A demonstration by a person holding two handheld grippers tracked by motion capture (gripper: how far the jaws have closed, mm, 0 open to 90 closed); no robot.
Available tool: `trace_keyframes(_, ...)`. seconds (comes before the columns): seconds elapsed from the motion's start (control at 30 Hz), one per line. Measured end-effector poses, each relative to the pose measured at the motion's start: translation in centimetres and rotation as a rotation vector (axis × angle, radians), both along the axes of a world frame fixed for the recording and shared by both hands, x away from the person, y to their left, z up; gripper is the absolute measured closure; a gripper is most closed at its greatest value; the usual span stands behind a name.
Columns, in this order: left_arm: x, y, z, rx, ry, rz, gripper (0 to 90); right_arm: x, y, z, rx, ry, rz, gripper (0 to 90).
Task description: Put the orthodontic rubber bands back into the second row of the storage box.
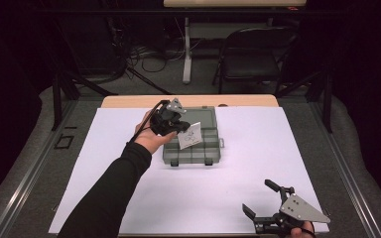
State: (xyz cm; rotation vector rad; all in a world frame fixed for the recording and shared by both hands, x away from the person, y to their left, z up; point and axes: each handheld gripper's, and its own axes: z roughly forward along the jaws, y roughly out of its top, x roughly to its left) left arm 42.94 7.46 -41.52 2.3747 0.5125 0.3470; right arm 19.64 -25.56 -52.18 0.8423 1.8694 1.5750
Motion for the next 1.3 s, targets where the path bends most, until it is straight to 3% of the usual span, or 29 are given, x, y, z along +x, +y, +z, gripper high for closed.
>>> trace_keyframes(0.57, 0.4, -1.4, -2.6, 0.043, 0.047, -0.009, 89.5, 0.0, 0.0, 0.0, 0.005, -0.002, 0.000, 0.0)
trace_keyframes(0.87, 0.6, -1.4, -4.2, 0.049, 0.088, -0.012, 89.5, -0.1, 0.0, 0.1, 0.002, 0.007, 0.003, 0.0)
trace_keyframes(1.3, 0.2, -1.2, -5.3, 0.041, 0.111, -0.002, 89.5, 0.0, 0.0, 0.0, 0.002, 0.006, 0.004, 0.0)
